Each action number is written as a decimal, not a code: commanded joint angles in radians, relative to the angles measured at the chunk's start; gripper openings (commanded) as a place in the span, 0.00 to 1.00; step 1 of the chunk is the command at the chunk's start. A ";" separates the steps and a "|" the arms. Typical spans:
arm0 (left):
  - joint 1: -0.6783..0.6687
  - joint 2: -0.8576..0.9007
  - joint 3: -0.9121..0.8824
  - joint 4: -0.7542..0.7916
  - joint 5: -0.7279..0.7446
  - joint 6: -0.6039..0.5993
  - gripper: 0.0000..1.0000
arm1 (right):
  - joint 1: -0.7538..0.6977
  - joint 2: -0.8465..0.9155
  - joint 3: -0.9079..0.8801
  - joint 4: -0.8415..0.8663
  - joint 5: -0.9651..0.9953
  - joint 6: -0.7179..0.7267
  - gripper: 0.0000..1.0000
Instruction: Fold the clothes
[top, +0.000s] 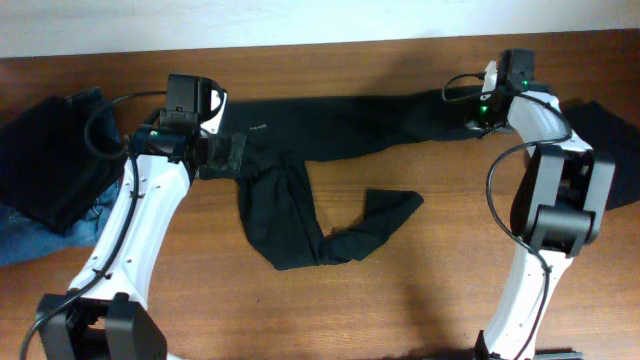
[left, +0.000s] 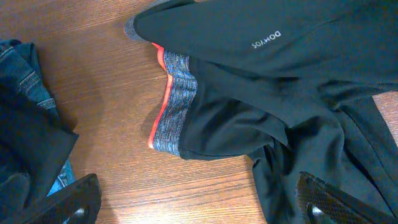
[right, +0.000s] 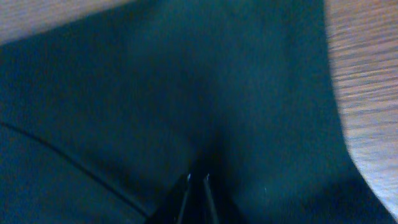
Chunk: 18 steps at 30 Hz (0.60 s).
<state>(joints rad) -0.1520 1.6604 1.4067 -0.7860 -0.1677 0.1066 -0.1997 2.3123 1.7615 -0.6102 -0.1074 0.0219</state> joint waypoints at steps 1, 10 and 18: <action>-0.002 -0.023 0.011 -0.001 0.008 -0.017 0.99 | 0.010 0.058 0.010 0.027 -0.016 -0.007 0.13; -0.002 -0.023 0.011 -0.001 0.021 -0.017 0.99 | 0.010 0.124 0.010 0.225 -0.013 0.002 0.36; -0.002 -0.023 0.011 -0.001 0.023 -0.016 0.99 | 0.005 0.124 0.012 0.326 -0.012 0.005 0.47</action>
<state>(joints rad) -0.1520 1.6604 1.4067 -0.7860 -0.1596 0.1066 -0.1955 2.3932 1.7779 -0.2905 -0.1226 0.0223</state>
